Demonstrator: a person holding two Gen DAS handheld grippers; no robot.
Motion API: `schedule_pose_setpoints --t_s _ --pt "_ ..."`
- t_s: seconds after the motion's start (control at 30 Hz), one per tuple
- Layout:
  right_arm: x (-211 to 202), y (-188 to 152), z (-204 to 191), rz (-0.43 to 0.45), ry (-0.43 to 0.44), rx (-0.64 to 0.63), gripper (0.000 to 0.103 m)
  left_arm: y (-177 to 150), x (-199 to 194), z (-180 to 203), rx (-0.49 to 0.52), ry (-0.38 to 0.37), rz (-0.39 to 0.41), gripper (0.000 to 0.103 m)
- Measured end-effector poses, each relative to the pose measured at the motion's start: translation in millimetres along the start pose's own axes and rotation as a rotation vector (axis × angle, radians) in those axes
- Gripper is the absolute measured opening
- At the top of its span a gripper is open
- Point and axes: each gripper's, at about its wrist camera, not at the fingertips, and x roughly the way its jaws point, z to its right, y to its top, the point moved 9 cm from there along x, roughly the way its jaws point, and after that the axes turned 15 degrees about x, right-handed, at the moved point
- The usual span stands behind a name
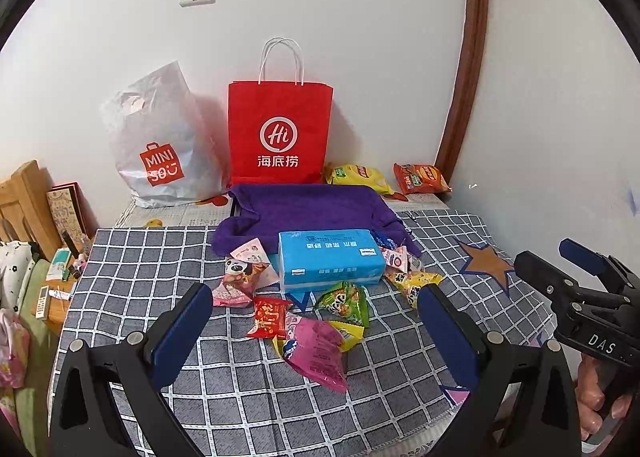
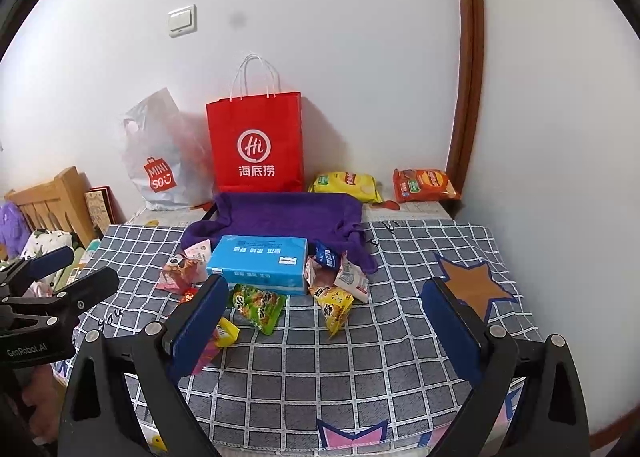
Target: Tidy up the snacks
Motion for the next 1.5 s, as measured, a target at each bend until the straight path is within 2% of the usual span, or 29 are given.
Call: schedule_pose_setpoints --t_s 1.5 --pt "0.9 -6.3 -1.3 -0.013 0.011 0.001 0.097 -2.4 -0.2 3.7 0.009 -0.008 0.001 0.102"
